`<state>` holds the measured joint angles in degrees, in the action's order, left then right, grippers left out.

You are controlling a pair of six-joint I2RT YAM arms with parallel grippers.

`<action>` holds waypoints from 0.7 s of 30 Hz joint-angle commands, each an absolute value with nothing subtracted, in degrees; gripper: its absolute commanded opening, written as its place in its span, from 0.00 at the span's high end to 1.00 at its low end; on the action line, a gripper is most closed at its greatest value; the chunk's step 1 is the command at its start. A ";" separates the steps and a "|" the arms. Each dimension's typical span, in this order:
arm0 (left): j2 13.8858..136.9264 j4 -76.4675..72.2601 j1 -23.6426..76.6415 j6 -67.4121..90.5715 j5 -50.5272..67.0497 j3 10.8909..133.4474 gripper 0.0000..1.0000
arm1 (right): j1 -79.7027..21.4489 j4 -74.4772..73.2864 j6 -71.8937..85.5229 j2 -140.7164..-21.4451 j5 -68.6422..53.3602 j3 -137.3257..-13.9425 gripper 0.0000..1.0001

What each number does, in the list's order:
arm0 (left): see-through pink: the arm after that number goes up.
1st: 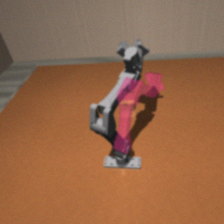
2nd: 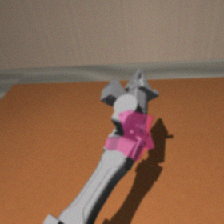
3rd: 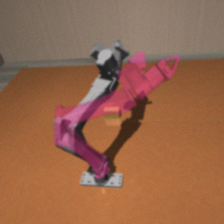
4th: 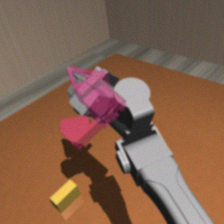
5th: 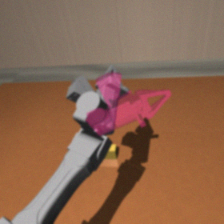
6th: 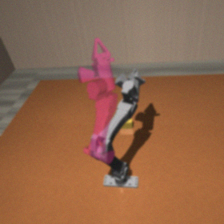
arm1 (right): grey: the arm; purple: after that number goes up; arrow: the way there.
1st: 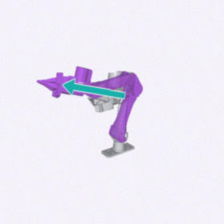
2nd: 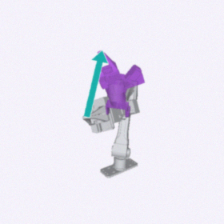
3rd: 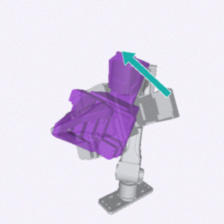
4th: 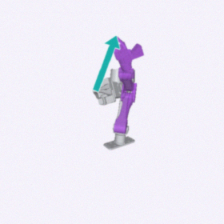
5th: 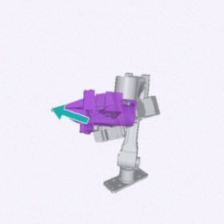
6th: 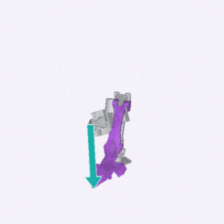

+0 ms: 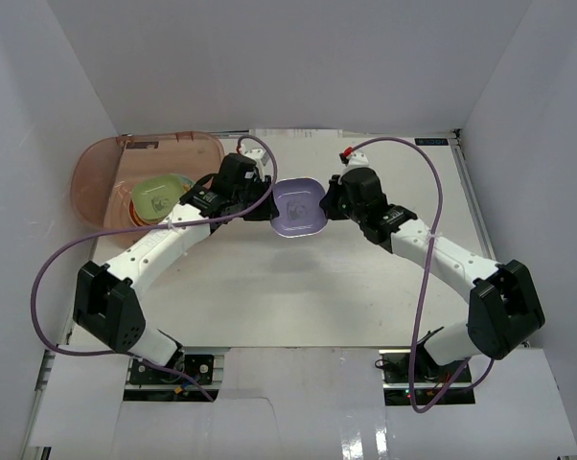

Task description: Place the plates into the plastic bin on the countertop

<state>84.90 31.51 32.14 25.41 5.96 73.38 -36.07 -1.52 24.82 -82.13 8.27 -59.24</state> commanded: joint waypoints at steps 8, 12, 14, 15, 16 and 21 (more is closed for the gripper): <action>87.45 31.20 35.68 22.24 -7.20 78.22 1.00 | -36.39 1.32 23.73 -78.67 8.26 -59.86 0.92; 87.36 31.64 34.90 21.01 -9.40 81.37 1.00 | -36.30 1.23 23.12 -75.86 7.13 -58.19 0.67; 87.63 33.04 32.27 20.57 -9.67 83.22 1.00 | -36.30 0.53 22.33 -74.28 5.37 -57.31 0.42; 87.45 33.31 31.04 20.57 -8.45 84.45 1.00 | -36.30 0.09 21.98 -72.27 5.01 -56.96 0.34; 87.02 33.48 27.28 20.48 -7.22 84.90 1.00 | -36.30 0.09 21.62 -71.29 4.57 -56.43 0.24; 84.73 36.12 12.26 22.14 -3.09 87.89 1.00 | -36.30 -2.20 19.86 -64.26 4.57 -51.16 0.20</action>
